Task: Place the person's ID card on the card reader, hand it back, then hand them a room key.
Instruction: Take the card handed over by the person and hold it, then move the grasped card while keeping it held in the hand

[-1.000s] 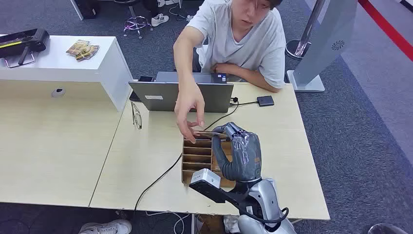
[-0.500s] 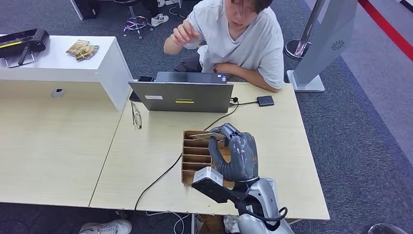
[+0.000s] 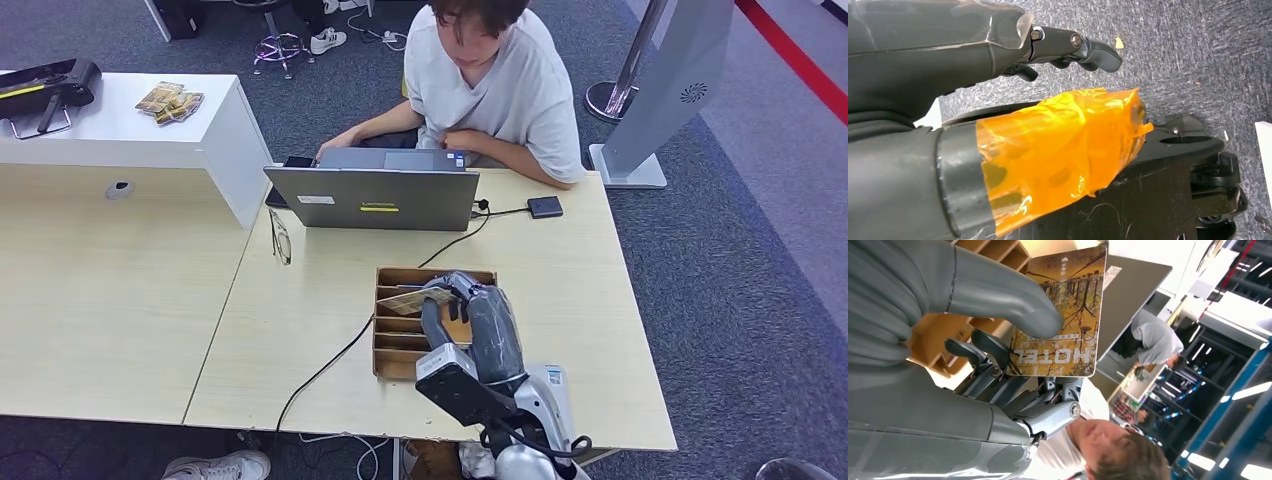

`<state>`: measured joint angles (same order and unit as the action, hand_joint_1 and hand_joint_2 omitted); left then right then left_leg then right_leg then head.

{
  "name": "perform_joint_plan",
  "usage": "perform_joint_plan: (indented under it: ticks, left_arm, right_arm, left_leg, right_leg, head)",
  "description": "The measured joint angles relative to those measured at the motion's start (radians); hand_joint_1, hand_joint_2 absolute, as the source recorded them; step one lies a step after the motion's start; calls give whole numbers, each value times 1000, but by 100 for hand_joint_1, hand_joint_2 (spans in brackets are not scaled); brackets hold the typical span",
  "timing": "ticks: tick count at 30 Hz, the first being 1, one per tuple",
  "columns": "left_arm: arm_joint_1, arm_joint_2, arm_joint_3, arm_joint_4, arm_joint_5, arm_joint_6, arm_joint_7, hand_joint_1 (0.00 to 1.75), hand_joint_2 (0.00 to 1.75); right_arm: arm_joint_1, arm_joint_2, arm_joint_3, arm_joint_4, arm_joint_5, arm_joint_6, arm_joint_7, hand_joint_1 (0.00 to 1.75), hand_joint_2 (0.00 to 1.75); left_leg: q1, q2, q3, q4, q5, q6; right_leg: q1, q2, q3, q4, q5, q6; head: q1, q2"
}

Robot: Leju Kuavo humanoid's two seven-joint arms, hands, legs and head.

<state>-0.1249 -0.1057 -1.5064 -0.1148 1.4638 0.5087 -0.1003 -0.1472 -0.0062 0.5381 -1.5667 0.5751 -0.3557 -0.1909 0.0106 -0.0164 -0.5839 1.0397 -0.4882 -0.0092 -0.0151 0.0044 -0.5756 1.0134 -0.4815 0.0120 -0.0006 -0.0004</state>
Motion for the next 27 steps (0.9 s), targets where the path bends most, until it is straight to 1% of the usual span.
perform_joint_plan:
  ticks: [13,21,27]
  left_arm:
    - [0,0,0,0,12,10,-2,0,0]
    - [0,0,0,0,22,18,-3,0,0]
    - [1,1,0,0,26,21,-6,0,0]
  right_arm:
    - [63,-7,-68,0,-219,76,-69,175,175]
    - [107,-13,-117,-1,-307,97,-91,175,175]
    - [141,-20,-148,-8,-342,109,-104,175,175]
  left_leg:
    - [0,0,0,0,0,0]
    - [0,0,0,0,0,0]
    - [0,0,0,0,0,0]
  right_leg:
    - [0,0,0,0,0,0]
    - [0,0,0,0,0,0]
    - [0,0,0,0,0,0]
  head:
    - [0,0]
    - [0,0]
    - [0,0]
